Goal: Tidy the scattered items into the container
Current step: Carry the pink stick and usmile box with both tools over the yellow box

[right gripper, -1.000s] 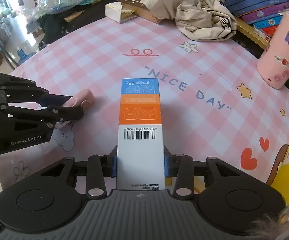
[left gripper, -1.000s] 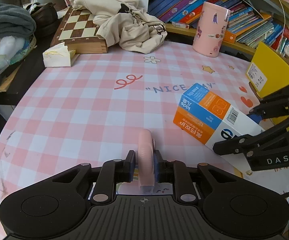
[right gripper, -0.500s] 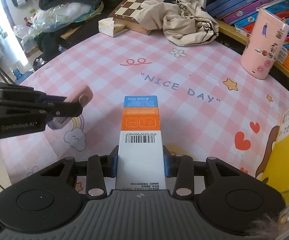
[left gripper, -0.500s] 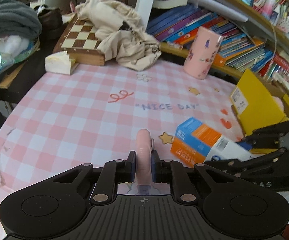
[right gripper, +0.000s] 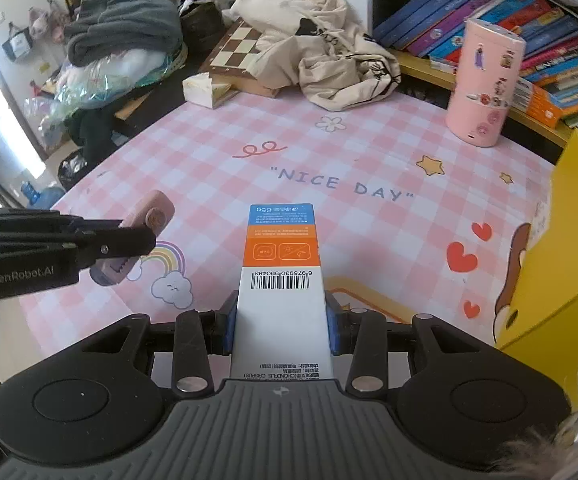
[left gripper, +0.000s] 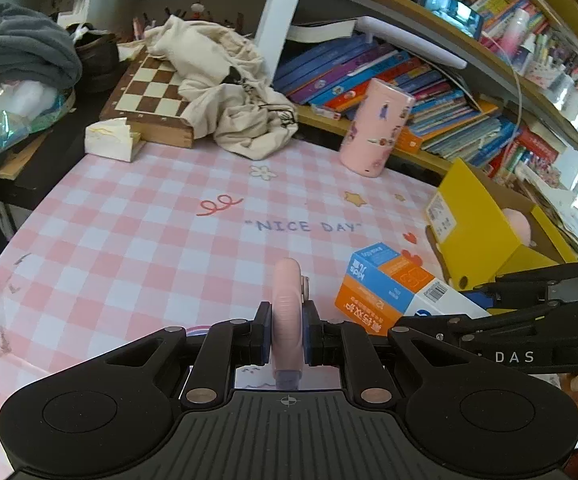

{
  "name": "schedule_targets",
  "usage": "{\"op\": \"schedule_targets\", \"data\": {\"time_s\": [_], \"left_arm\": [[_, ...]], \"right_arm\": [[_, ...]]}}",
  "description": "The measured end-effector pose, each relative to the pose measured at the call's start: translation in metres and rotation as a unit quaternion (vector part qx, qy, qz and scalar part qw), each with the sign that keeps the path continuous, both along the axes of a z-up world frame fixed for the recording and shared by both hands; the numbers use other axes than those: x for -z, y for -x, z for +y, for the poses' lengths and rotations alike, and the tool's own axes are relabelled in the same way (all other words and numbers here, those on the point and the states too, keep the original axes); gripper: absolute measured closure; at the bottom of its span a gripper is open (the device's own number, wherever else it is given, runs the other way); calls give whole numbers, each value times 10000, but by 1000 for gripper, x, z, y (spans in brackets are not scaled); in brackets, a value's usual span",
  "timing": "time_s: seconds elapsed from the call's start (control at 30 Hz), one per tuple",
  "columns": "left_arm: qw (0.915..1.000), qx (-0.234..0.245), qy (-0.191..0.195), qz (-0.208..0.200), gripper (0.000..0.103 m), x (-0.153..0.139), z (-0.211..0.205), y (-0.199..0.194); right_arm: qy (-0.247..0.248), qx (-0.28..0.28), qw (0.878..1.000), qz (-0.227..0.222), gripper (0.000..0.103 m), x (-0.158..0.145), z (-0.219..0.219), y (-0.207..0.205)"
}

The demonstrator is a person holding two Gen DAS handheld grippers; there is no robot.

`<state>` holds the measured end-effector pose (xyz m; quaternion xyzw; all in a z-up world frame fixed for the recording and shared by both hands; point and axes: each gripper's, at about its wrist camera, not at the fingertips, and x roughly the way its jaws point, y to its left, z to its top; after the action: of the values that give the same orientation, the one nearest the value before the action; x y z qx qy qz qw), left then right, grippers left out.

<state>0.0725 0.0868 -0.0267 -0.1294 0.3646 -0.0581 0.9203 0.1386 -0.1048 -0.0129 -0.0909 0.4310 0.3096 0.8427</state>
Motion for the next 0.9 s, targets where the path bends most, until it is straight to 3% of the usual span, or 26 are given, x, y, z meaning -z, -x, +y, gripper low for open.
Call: {"op": "schedule_targets", "data": {"time_s": [0.43, 0.9], "left_arm": [[9990, 437, 64, -82, 90, -8, -23, 12], [9916, 1290, 88, -49, 90, -9, -86, 5]], "right_arm": [[-140, 476, 9988, 47, 66, -2, -29, 31], [-273, 1091, 9934, 204, 66, -4, -87, 58]]}}
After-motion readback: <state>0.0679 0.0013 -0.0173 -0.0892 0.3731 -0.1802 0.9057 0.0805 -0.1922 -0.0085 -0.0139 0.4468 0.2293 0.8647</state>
